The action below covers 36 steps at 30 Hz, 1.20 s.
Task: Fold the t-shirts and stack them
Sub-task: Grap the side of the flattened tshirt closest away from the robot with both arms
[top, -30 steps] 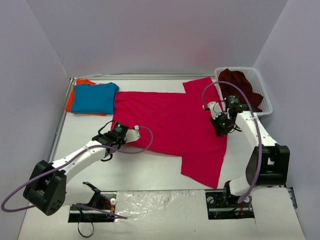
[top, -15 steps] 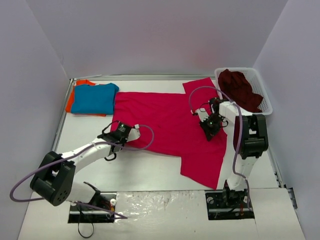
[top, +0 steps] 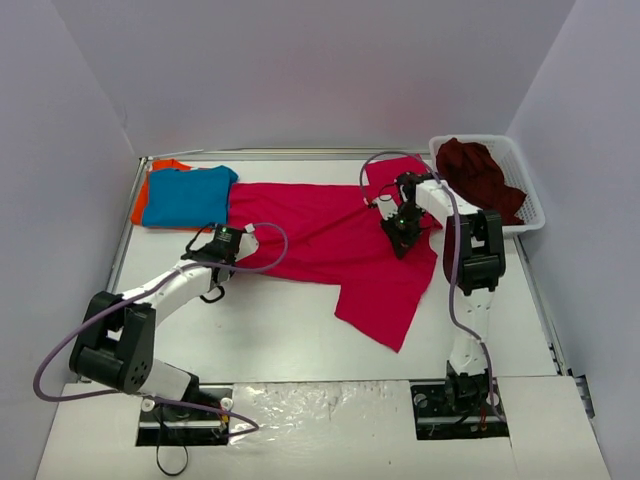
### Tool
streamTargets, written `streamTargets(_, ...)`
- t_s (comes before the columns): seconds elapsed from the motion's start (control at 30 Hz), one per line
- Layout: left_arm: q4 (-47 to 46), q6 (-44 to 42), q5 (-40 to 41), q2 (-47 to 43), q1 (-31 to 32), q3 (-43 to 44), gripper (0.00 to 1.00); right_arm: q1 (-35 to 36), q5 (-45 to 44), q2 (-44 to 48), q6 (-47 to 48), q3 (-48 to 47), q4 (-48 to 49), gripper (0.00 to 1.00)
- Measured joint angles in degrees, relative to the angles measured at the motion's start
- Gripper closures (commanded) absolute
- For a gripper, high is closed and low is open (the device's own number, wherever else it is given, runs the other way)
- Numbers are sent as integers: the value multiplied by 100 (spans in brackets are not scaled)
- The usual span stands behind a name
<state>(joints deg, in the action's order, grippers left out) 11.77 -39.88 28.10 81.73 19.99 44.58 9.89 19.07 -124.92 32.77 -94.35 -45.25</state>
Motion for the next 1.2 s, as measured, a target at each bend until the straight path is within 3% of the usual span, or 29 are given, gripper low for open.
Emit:
streamTargets(0.2, -7, 111, 39, 179, -166, 133, 98, 177, 2, -181, -39, -365, 81, 99)
streamTargets(0.27, 42, 157, 24, 190, -164, 153, 98, 181, 48, -70, -24, -221, 214, 88)
streamTargets(0.3, 87, 181, 15, 195, -164, 184, 98, 184, 79, 28, -22, -105, 295, 74)
streamTargets(0.4, 192, 267, -2, 216, -164, 306, 98, 199, 101, 549, 20, 356, 417, 55)
streamTargets(0.77, 535, 750, -466, 229, -190, 710, 98, 916, -90, 3936, 476, 2046, 144, 49)
streamTargets(1.0, 804, 1038, -1121, 229, -433, 713, 98, 2227, -678, 4343, 446, 3665, -120, 51)
streamTargets(1.2, 914, 1158, -1451, 227, -597, 704, 98, 2957, -1191, 4492, 251, 4164, -214, 50)
